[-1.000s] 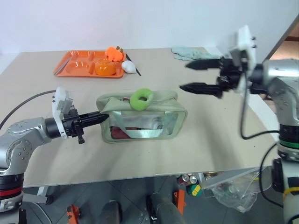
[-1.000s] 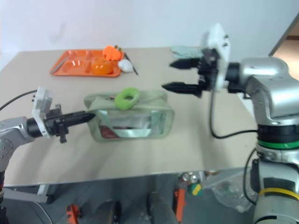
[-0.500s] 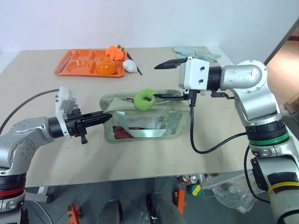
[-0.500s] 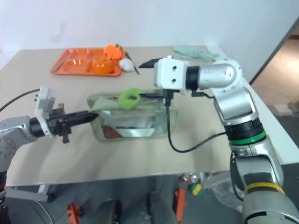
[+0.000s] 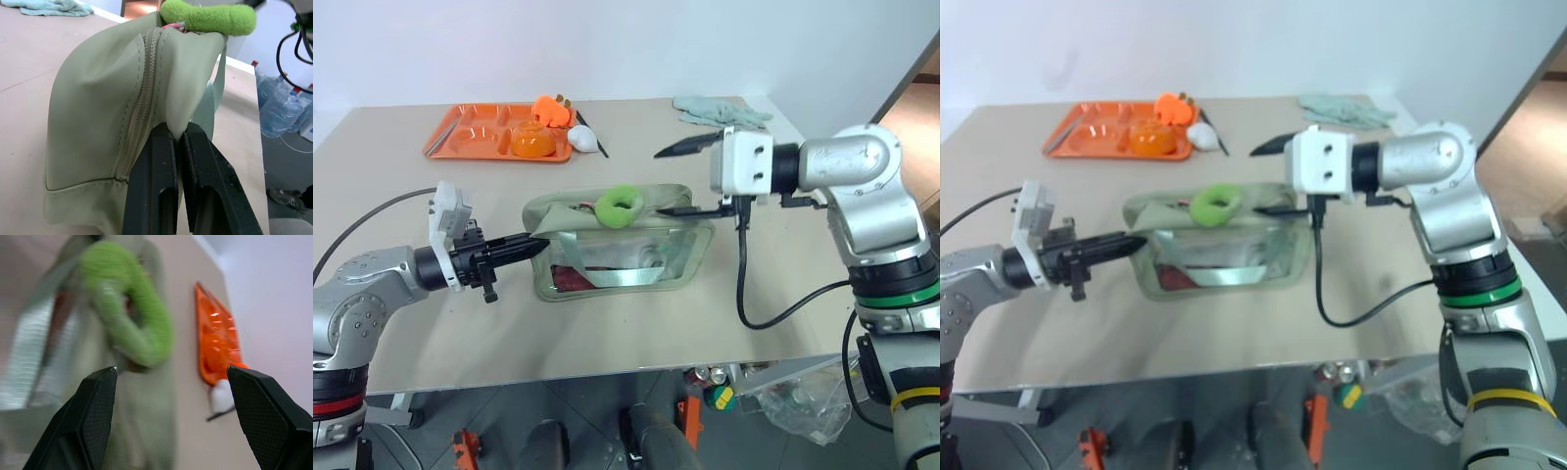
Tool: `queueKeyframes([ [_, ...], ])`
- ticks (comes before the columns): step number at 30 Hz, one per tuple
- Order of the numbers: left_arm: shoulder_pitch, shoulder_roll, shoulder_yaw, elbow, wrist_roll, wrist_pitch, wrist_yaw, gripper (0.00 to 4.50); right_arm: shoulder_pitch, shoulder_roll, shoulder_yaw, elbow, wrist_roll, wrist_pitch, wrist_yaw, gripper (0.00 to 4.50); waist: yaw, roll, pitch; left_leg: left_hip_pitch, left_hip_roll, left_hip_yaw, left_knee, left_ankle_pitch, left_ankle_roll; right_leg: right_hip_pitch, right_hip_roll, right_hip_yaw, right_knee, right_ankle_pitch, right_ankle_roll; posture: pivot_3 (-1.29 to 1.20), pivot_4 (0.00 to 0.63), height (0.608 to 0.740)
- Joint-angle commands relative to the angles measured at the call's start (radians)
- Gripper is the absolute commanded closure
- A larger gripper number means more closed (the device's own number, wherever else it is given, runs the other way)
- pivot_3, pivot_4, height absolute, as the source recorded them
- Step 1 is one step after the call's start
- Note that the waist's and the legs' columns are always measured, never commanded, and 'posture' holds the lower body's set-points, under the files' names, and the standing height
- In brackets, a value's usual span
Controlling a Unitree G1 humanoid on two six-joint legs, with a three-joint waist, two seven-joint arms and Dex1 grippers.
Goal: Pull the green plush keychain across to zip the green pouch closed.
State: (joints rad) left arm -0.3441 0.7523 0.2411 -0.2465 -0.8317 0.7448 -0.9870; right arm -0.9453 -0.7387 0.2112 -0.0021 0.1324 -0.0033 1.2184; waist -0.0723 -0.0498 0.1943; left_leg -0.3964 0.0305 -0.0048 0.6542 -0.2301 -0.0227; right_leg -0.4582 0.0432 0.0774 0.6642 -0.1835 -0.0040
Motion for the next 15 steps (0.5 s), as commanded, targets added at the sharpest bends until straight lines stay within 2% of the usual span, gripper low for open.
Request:
queueKeyframes([
  [1, -0.016, -0.005, 0.023, -0.033, -0.030, -0.009, 0.005, 4.50, -0.003, 0.011, -0.004, -0.041, -0.009, -0.022, -0.004, 0.82, -0.001, 0.000, 0.000, 0.000, 0.000, 0.000, 0.000, 0.000, 0.000, 0.000, 0.000, 0.000, 0.000, 0.000, 0.000, 0.00, 0.150, 0.740],
  [12, 0.001, -0.003, 0.042, -0.049, -0.050, -0.006, 0.024, 4.50, -0.039, 0.097, 0.014, 0.013, -0.024, -0.046, -0.011, 0.82, -0.001, 0.000, 0.000, 0.000, 0.000, 0.000, 0.000, 0.000, -0.001, 0.000, 0.000, 0.000, 0.000, 0.000, 0.000, 0.00, 0.150, 0.740],
  [15, 0.006, -0.005, 0.042, -0.052, -0.050, -0.008, 0.028, 4.50, -0.039, 0.101, 0.014, 0.028, -0.019, -0.051, 0.005, 1.55, 0.000, 0.000, 0.000, 0.000, 0.000, -0.001, 0.000, 0.000, -0.001, 0.000, 0.000, 0.000, 0.000, 0.000, 0.000, 0.00, 0.150, 0.740],
])
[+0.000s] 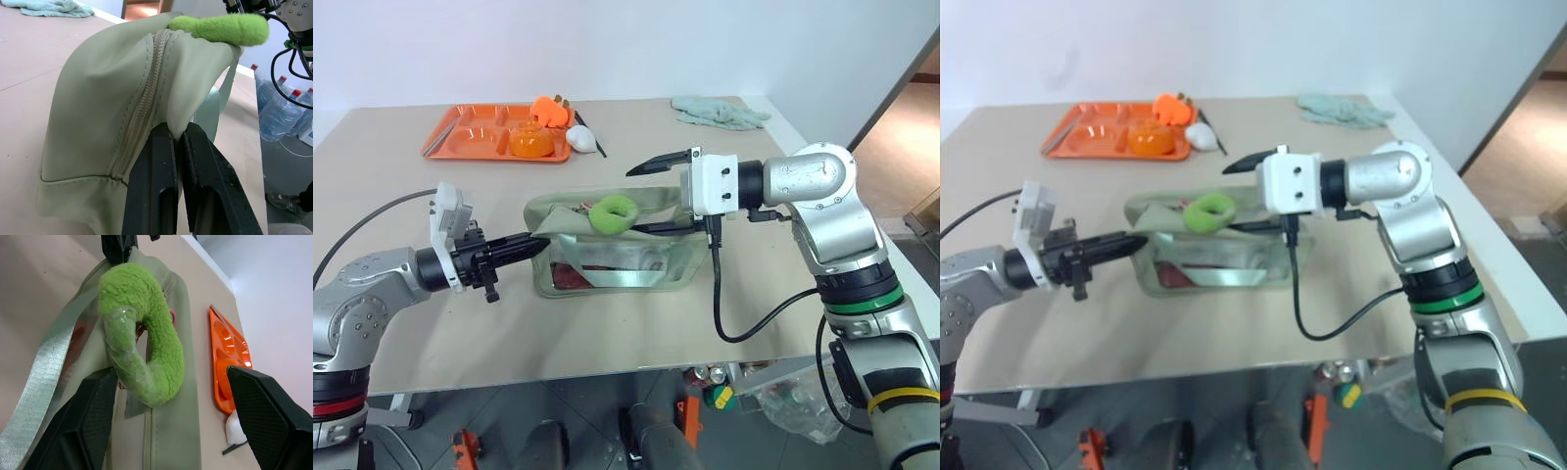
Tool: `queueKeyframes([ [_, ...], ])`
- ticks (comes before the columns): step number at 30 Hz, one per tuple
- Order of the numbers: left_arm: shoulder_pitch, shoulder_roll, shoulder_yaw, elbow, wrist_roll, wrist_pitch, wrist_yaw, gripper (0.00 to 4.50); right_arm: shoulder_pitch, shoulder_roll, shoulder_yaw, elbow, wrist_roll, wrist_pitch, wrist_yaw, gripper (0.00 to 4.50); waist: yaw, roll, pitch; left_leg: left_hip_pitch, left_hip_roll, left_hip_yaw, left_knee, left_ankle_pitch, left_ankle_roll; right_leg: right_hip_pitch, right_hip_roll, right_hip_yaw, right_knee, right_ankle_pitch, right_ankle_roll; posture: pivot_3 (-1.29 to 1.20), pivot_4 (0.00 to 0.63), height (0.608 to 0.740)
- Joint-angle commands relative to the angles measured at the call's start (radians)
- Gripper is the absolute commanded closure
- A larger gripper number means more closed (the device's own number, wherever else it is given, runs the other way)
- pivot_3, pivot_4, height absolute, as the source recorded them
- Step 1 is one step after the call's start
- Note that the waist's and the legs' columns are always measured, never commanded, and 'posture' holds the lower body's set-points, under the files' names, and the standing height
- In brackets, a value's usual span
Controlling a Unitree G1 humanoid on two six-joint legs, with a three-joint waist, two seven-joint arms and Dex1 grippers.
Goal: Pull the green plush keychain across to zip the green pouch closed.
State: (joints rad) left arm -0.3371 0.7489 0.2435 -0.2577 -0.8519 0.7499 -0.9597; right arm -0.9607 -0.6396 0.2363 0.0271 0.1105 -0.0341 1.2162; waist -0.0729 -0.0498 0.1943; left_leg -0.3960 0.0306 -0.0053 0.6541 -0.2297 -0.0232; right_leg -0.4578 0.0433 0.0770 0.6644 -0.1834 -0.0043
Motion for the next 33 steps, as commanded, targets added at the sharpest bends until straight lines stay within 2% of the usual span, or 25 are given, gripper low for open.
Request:
queueKeyframes([
  [1, 0.001, -0.001, 0.040, -0.042, -0.031, -0.014, 0.002, 4.50, -0.023, 0.002, -0.011, 0.001, 0.006, -0.020, 0.012, 1.96, 0.000, 0.000, 0.000, 0.000, 0.000, 0.000, 0.000, 0.000, 0.000, 0.000, 0.000, 0.000, 0.000, 0.000, 0.000, 0.00, 0.150, 0.740],
  [8, 0.001, 0.001, 0.035, -0.035, -0.031, -0.024, 0.007, 4.50, -0.020, 0.012, -0.014, 0.021, 0.002, -0.029, 0.008, 4.35, 0.000, 0.000, 0.000, 0.000, 0.000, 0.000, 0.000, 0.000, 0.000, 0.000, 0.000, 0.000, 0.000, 0.000, 0.000, 0.00, 0.150, 0.740],
  [9, -0.002, 0.001, 0.034, -0.033, -0.030, -0.025, 0.007, 4.50, -0.020, 0.012, -0.014, 0.023, 0.000, -0.031, 0.008, 4.43, 0.000, 0.000, 0.000, 0.000, 0.000, 0.000, 0.000, 0.000, 0.000, 0.000, 0.000, 0.000, 0.000, 0.000, 0.000, 0.00, 0.150, 0.740],
  [22, 0.033, 0.000, 0.016, -0.009, 0.023, -0.065, 0.001, 4.50, -0.017, 0.005, -0.033, 0.046, -0.012, -0.041, -0.009, 4.43, 0.000, 0.000, 0.000, 0.000, 0.000, 0.000, 0.000, 0.000, 0.000, 0.000, 0.000, 0.000, 0.000, 0.000, 0.000, 0.00, 0.150, 0.740],
  [33, 0.050, -0.006, 0.014, -0.014, 0.018, -0.079, 0.007, 4.50, -0.105, -0.084, -0.094, 0.225, -0.066, -0.095, -0.067, 4.43, 0.000, 0.000, 0.000, 0.001, 0.000, 0.001, 0.000, 0.000, 0.000, 0.001, 0.000, 0.001, 0.000, 0.000, 0.000, 0.00, 0.150, 0.740],
])
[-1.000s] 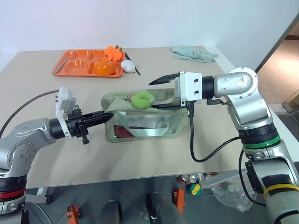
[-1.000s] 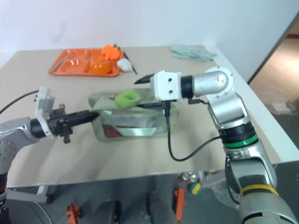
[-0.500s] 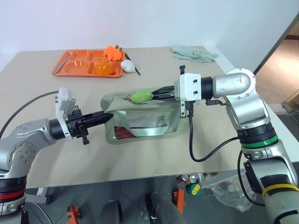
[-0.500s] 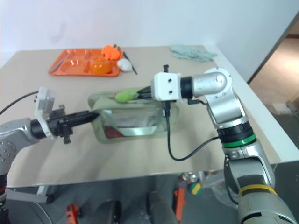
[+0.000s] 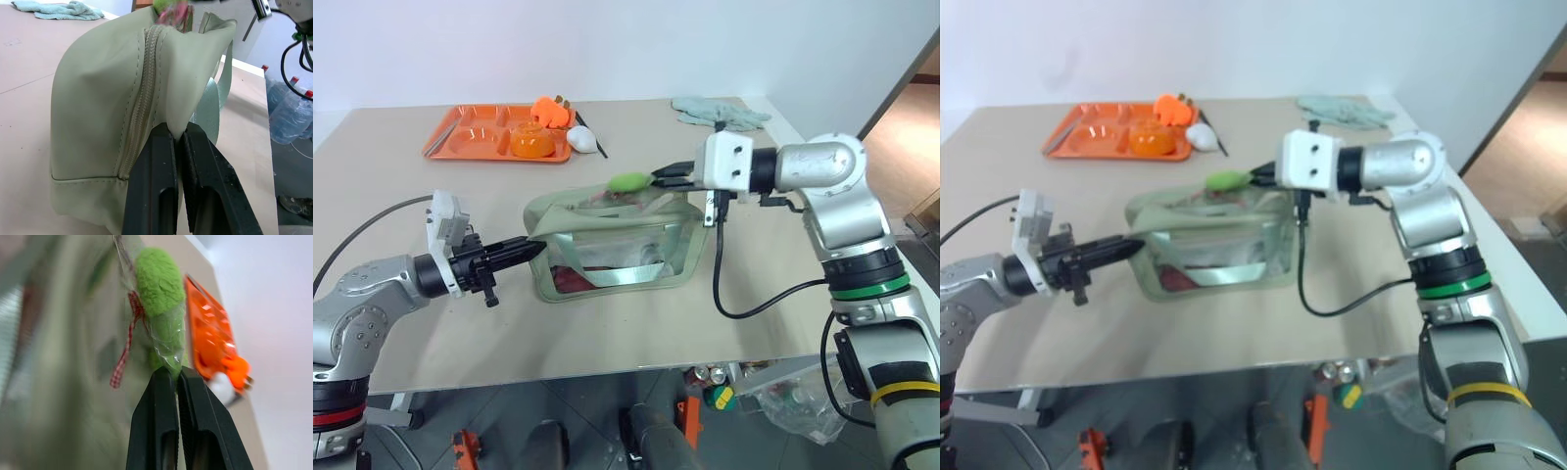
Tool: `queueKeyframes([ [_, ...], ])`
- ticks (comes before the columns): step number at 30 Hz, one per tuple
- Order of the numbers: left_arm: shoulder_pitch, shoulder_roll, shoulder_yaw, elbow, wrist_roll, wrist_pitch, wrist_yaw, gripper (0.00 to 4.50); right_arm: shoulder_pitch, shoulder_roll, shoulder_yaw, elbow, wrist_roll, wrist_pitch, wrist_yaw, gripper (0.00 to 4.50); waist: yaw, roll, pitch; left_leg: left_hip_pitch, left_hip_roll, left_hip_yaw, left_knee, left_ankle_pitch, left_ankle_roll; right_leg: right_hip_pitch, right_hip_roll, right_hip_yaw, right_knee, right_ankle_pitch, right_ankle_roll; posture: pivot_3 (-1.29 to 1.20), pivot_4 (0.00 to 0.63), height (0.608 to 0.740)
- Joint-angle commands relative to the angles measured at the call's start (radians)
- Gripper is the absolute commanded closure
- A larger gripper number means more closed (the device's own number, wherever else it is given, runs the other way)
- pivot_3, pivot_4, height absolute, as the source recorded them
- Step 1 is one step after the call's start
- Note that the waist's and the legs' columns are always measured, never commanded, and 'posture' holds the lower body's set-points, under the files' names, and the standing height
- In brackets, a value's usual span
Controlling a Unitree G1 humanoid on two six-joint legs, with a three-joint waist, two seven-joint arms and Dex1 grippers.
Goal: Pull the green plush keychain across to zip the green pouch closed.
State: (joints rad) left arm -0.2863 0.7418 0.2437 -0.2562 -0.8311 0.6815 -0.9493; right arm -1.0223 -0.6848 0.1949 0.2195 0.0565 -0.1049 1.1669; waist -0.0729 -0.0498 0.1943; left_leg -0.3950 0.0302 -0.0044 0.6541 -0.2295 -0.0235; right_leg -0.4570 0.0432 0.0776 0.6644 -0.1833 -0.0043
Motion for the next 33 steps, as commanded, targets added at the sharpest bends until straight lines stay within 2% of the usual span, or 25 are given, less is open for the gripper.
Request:
queueKeyframes([
  [1, -0.002, 0.000, 0.014, -0.016, -0.005, -0.010, -0.004, 4.50, -0.050, -0.055, -0.057, 0.051, -0.019, -0.033, -0.016, 4.43, 0.000, 0.000, 0.000, 0.000, 0.000, 0.000, 0.000, 0.000, 0.000, 0.000, 0.000, 0.000, 0.000, 0.000, 0.000, 0.00, 0.150, 0.740],
  [7, -0.015, 0.004, 0.010, -0.005, -0.004, -0.010, -0.012, 4.50, -0.070, -0.155, -0.056, 0.174, -0.088, -0.121, -0.036, 4.43, 0.000, 0.000, 0.000, 0.000, 0.000, 0.000, 0.000, 0.000, 0.000, 0.000, 0.000, 0.000, 0.000, 0.000, 0.000, 0.00, 0.150, 0.740],
  [12, -0.037, 0.005, 0.001, 0.008, -0.002, -0.010, -0.021, 4.50, -0.075, -0.250, -0.022, 0.318, -0.226, -0.249, -0.125, 4.43, 0.000, 0.000, 0.000, 0.000, -0.001, 0.001, 0.000, 0.000, 0.000, 0.000, 0.000, 0.001, 0.000, 0.000, 0.000, 0.00, 0.150, 0.740],
  [15, -0.047, 0.004, -0.004, 0.014, -0.001, -0.010, -0.028, 4.50, -0.032, -0.311, -0.001, 0.400, -0.312, -0.317, -0.180, 4.43, -0.001, 0.000, 0.000, 0.000, -0.001, 0.002, -0.001, 0.000, 0.000, 0.000, 0.000, 0.002, 0.000, -0.001, -0.001, 0.00, 0.150, 0.740],
  [19, -0.057, 0.003, -0.012, 0.026, 0.005, -0.011, -0.037, 4.50, 0.058, -0.338, -0.004, 0.425, -0.331, -0.344, -0.205, 4.43, -0.001, 0.000, 0.000, 0.001, -0.001, 0.003, -0.001, 0.000, 0.000, 0.000, 0.000, 0.003, 0.000, 0.000, 0.000, 0.00, 0.150, 0.740],
  [23, -0.080, -0.001, -0.026, 0.045, 0.012, -0.015, -0.049, 4.50, 0.157, -0.309, 0.010, 0.412, -0.357, -0.354, -0.249, 4.43, -0.003, 0.000, 0.000, 0.003, -0.001, 0.005, -0.001, 0.000, 0.000, 0.001, 0.000, 0.006, 0.000, 0.000, 0.001, 0.00, 0.150, 0.740],
  [29, -0.104, 0.000, -0.033, 0.059, 0.012, -0.009, -0.061, 4.50, 0.302, -0.198, 0.047, 0.225, -0.321, -0.320, -0.220, 4.43, -0.009, 0.000, 0.000, 0.006, -0.001, 0.006, -0.001, 0.001, -0.001, 0.004, 0.000, 0.008, 0.000, 0.000, 0.000, 0.00, 0.150, 0.740],
  [33, -0.104, 0.002, -0.032, 0.059, 0.013, -0.005, -0.066, 4.50, 0.345, -0.135, 0.072, 0.151, -0.323, -0.301, -0.199, 4.43, -0.008, 0.000, 0.000, 0.006, -0.001, 0.006, -0.001, 0.001, -0.001, 0.004, 0.001, 0.008, 0.000, 0.002, 0.004, 0.00, 0.150, 0.740],
])
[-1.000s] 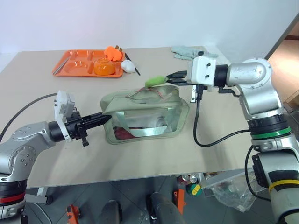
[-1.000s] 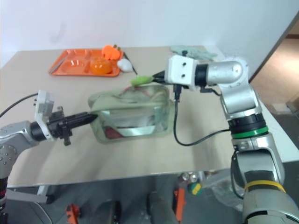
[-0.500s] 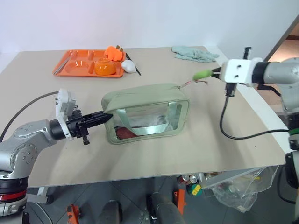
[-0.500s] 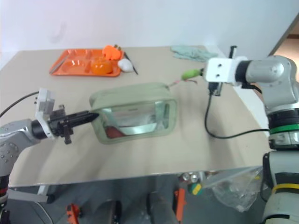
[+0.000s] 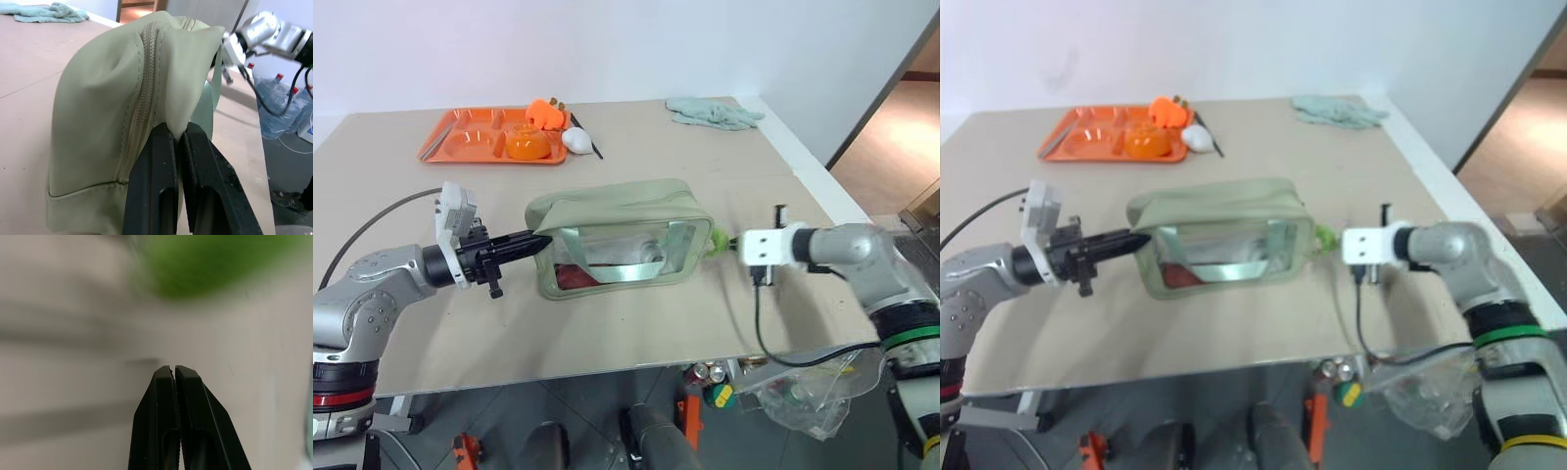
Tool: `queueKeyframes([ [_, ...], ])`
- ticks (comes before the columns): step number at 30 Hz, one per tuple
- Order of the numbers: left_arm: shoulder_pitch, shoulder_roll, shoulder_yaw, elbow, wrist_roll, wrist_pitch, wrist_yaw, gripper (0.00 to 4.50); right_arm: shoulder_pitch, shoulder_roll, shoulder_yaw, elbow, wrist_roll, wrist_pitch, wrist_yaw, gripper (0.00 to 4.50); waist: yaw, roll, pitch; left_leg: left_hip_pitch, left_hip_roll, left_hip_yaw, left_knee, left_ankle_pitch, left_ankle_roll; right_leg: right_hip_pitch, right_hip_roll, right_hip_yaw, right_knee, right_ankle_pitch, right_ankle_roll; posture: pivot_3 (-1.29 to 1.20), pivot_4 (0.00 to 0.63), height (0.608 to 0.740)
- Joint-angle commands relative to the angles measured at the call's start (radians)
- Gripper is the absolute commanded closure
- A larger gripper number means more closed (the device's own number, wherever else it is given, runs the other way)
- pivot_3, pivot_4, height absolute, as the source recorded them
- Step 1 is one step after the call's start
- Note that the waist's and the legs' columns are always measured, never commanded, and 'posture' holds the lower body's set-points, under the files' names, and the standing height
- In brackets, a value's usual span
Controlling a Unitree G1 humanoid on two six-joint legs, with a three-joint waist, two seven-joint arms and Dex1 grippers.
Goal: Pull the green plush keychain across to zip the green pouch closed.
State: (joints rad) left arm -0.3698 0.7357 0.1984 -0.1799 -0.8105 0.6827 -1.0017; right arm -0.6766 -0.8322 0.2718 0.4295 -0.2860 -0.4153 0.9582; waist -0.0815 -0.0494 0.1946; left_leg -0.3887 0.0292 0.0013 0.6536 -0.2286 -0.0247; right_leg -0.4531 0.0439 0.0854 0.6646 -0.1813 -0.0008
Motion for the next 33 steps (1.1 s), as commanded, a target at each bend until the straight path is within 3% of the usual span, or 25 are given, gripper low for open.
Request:
queueKeyframes([
  [1, -0.020, 0.009, 0.014, -0.019, -0.008, -0.005, -0.014, 4.50, 0.000, 0.023, -0.002, -0.066, 0.023, 0.015, 0.014, 4.43, 0.002, 0.000, 0.000, 0.000, 0.000, 0.000, 0.000, 0.000, 0.000, 0.000, 0.000, 0.000, 0.000, 0.000, 0.000, 0.00, 0.150, 0.740],
  [11, -0.006, 0.016, 0.029, -0.033, -0.014, 0.003, -0.010, 4.50, -0.066, 0.015, -0.018, 0.006, 0.030, 0.014, 0.047, 4.43, 0.003, 0.000, 0.000, -0.001, 0.000, 0.000, 0.000, 0.000, 0.000, 0.000, 0.000, 0.000, -0.001, -0.001, -0.001, 0.00, 0.150, 0.740],
  [19, -0.007, 0.021, 0.040, -0.008, -0.004, -0.002, -0.007, 4.50, -0.103, -0.095, -0.102, 0.022, 0.136, 0.218, 0.194, 4.43, 0.004, 0.000, 0.000, -0.001, 0.000, 0.000, 0.000, 0.000, 0.000, 0.000, -0.001, 0.000, -0.001, -0.001, -0.001, 0.00, 0.150, 0.740],
  [22, -0.007, 0.022, 0.052, 0.042, 0.028, -0.003, 0.032, 4.50, -0.098, -0.121, -0.161, 0.004, 0.229, 0.347, 0.255, 3.71, 0.002, 0.000, 0.000, 0.000, 0.000, 0.000, 0.000, 0.000, 0.000, 0.000, 0.000, 0.000, -0.001, -0.001, -0.001, 0.00, 0.150, 0.740],
  [23, -0.009, 0.021, 0.053, 0.052, 0.032, 0.000, 0.042, 4.50, -0.092, -0.124, -0.172, -0.010, 0.249, 0.374, 0.270, 3.27, 0.002, 0.000, 0.000, 0.000, 0.000, 0.000, 0.000, 0.000, 0.000, 0.000, 0.000, 0.000, 0.000, -0.001, -0.001, 0.00, 0.150, 0.740],
  [24, -0.017, 0.020, 0.057, 0.062, 0.031, 0.006, 0.054, 3.91, -0.086, -0.123, -0.184, -0.022, 0.261, 0.393, 0.266, 2.87, 0.002, 0.000, 0.000, 0.001, 0.000, 0.000, 0.000, 0.000, 0.000, 0.001, 0.001, 0.000, 0.000, -0.001, -0.001, 0.00, 0.150, 0.740],
  [28, -0.049, 0.018, 0.078, 0.075, 0.004, 0.031, 0.078, 2.77, -0.057, -0.129, -0.203, -0.062, 0.274, 0.460, 0.254, 1.60, 0.001, 0.000, 0.000, 0.002, 0.001, -0.001, 0.000, 0.000, 0.000, 0.001, 0.002, 0.000, 0.000, -0.002, -0.004, 0.00, 0.150, 0.740],
  [32, -0.036, 0.043, 0.075, 0.035, 0.038, 0.011, 0.073, 1.34, -0.029, -0.136, -0.197, -0.080, 0.272, 0.499, 0.247, 0.17, 0.001, 0.000, 0.000, 0.001, 0.000, 0.000, 0.000, 0.000, 0.000, 0.001, 0.001, 0.001, 0.000, -0.002, -0.003, 0.00, 0.150, 0.740],
  [33, -0.030, 0.046, 0.092, 0.017, 0.015, 0.020, 0.065, 1.06, -0.023, -0.138, -0.199, -0.089, 0.281, 0.517, 0.257, 0.00, 0.001, 0.000, 0.000, 0.001, 0.000, 0.000, 0.000, 0.000, 0.000, 0.001, 0.001, 0.001, 0.000, -0.001, -0.003, 0.00, 0.150, 0.740],
])
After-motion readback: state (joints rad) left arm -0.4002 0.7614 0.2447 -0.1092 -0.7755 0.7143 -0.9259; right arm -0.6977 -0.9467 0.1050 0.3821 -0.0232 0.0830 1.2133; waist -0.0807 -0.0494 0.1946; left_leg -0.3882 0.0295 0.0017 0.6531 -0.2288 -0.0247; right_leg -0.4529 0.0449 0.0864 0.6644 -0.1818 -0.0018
